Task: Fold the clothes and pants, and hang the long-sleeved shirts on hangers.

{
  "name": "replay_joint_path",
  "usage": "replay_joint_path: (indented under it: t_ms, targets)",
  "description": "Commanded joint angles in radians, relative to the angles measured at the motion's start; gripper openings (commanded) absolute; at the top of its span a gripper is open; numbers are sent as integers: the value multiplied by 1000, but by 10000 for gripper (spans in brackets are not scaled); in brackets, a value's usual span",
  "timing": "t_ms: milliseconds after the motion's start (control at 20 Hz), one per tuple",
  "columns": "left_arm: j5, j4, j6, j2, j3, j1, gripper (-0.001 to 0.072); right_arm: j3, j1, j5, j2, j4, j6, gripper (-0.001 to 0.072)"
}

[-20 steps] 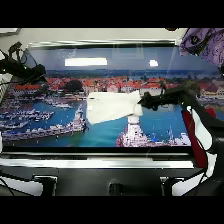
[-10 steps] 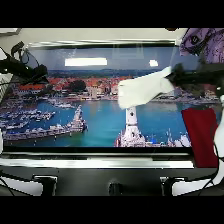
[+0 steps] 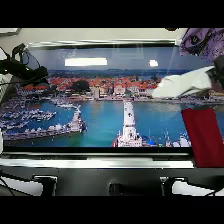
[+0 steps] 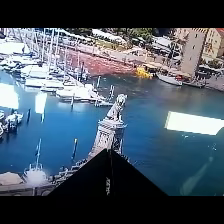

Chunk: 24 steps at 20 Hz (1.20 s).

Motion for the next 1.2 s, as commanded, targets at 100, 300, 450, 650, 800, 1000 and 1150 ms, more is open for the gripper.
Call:
replay_joint_path:
  t_ms: [100, 300, 450, 650, 800, 1000, 1150]
  targets:
    - [-35, 0, 0, 0, 0, 0, 20, 2, -20, -60, 89, -305, 228, 30]
    - [-45, 0, 0, 0, 0, 0, 21, 2, -20, -170, 138, -468, 319, 30]
    - [-46, -3, 1, 0, 0, 0, 21, 2, -20, -232, 178, -583, 340, 31]
    - [-46, -7, 28, 0, 0, -5, 21, 2, -20, -360, 195, -706, 341, 31]
    - [-48, -7, 45, 0, 0, -17, 20, -3, -20, -455, 195, -790, 339, 33]
    - [-49, -7, 52, 0, 0, -24, 20, -102, -20, -520, 208, -854, 311, 33]
    - [-62, -7, 53, 0, 0, -24, 20, -288, -20, -477, 268, -897, 342, 34]
